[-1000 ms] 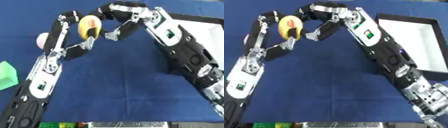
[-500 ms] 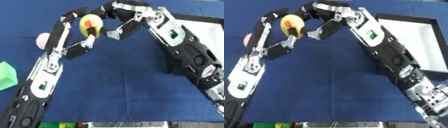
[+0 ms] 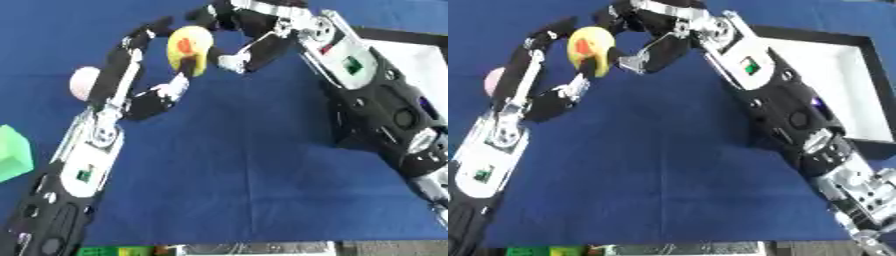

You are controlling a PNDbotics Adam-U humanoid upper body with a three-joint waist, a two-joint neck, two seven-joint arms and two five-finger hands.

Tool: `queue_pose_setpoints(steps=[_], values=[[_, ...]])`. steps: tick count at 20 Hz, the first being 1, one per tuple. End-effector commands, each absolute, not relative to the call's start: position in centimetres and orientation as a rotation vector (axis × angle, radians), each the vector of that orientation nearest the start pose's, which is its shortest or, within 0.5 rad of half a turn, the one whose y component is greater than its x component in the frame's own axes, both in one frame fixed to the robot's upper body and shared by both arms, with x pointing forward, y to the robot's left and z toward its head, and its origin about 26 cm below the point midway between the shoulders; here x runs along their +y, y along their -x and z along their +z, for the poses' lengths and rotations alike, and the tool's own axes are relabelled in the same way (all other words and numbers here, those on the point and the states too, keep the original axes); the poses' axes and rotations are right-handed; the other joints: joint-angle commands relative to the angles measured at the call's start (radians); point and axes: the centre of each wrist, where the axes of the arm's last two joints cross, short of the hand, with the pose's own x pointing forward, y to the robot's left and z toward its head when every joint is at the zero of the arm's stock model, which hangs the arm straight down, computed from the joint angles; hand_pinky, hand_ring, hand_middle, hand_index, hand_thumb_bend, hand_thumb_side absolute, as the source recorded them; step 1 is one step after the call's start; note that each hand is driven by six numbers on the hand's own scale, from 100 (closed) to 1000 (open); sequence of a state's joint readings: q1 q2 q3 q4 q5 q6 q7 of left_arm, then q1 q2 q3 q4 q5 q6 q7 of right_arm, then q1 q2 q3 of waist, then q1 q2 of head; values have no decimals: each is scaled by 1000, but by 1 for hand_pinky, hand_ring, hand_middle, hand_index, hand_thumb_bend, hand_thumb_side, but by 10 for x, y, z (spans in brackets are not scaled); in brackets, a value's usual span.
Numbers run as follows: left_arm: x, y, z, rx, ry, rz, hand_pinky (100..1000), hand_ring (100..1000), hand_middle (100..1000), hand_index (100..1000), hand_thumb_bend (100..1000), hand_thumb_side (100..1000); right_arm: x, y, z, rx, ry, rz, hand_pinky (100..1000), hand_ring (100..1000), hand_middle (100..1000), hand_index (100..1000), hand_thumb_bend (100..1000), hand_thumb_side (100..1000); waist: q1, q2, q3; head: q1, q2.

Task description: Pick up the objects with one hand, pass them to the other hand, and then place them into the box on the other side of the table.

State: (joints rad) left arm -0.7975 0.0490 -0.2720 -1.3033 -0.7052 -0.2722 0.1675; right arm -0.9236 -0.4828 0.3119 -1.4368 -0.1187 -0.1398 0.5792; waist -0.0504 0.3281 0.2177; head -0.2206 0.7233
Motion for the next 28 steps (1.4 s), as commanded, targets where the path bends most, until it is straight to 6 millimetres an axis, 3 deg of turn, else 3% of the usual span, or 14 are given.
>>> queue_pose_setpoints(steps=[1, 9, 14, 21, 26, 28], values=[[98, -415, 177, -2431, -476, -954, 903, 832, 730, 941, 350, 784, -211, -412, 294, -2072, -129, 1412, 907, 1000, 610, 602, 100, 120, 7, -31, -6, -2, 7], [133, -421, 161, -2375, -552, -975, 898, 831, 726, 937, 346, 779, -267, -407, 295, -2104, 10, 1283, 896, 1000, 598, 594, 100, 135, 16, -54, -38, 3, 19], [171, -424, 158, -2302, -649, -1018, 891, 829, 722, 903, 316, 757, -329, -388, 293, -2076, 143, 1192, 896, 1000, 603, 601, 100, 146, 18, -59, -51, -25, 21], [222, -410, 193, -2315, -728, -951, 884, 812, 706, 848, 199, 647, -411, -350, 284, -2032, 378, 1012, 888, 1000, 604, 604, 101, 170, 25, -47, -54, -94, -9], [261, -391, 216, -2283, -752, -830, 884, 807, 697, 830, 135, 641, -456, -332, 264, -1981, 564, 876, 876, 1000, 604, 607, 109, 197, 32, -39, -54, -109, -22], [275, -385, 223, -2248, -756, -793, 889, 810, 700, 830, 103, 638, -471, -327, 257, -1947, 640, 853, 876, 1000, 638, 651, 100, 203, 34, -38, -53, -111, -25]])
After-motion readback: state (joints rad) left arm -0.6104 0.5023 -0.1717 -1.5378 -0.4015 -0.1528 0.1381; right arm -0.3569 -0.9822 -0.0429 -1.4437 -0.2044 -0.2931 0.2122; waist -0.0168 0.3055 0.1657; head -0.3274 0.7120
